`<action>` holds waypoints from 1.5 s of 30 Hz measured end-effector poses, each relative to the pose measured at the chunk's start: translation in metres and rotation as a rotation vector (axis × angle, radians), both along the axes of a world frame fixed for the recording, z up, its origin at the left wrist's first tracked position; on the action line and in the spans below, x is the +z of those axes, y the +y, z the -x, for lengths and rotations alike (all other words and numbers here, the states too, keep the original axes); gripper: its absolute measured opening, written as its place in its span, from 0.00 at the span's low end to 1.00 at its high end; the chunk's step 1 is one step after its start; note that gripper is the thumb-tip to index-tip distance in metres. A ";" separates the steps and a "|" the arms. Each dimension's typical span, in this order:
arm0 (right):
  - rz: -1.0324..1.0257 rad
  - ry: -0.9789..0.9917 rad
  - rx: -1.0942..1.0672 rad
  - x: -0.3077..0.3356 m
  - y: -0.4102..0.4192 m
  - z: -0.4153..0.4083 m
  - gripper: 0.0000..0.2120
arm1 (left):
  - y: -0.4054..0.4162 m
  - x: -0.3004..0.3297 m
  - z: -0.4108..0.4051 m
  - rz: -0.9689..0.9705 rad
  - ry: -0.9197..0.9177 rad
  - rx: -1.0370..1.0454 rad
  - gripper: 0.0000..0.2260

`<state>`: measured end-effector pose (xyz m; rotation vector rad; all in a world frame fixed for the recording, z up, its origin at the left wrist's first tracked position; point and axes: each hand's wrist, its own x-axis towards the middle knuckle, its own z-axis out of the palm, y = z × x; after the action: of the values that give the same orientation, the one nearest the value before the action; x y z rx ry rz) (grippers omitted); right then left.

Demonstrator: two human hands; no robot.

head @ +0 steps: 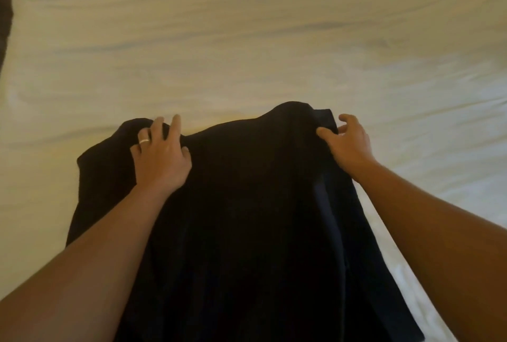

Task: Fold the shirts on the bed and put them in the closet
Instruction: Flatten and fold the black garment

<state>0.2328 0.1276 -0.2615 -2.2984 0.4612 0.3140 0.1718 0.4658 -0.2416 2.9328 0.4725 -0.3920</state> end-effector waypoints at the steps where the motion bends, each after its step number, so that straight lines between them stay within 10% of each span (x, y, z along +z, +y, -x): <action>1: -0.017 0.006 -0.024 -0.003 0.002 -0.005 0.33 | 0.001 -0.002 -0.006 0.000 0.029 -0.012 0.30; 7: -0.011 0.091 -0.043 -0.013 0.010 -0.025 0.09 | -0.002 -0.003 -0.020 -0.073 0.043 -0.057 0.13; 14: -0.053 -0.123 -0.249 0.008 -0.011 -0.054 0.12 | 0.002 0.012 -0.052 0.115 -0.163 0.386 0.12; 23: 0.154 0.023 -0.045 0.012 -0.032 0.014 0.23 | -0.084 -0.040 0.039 -0.076 -0.126 -0.062 0.30; 36: -0.061 0.550 -0.034 0.024 -0.103 0.241 0.07 | -0.233 -0.016 0.273 0.172 0.190 -0.496 0.27; 45: -0.236 0.329 0.024 0.036 -0.119 0.258 0.10 | -0.249 -0.005 0.284 0.015 0.059 -0.734 0.25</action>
<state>-0.0256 0.0088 -0.2254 -2.0289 0.5284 0.7259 -0.1124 0.2169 -0.2465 2.9808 -0.6259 -0.5484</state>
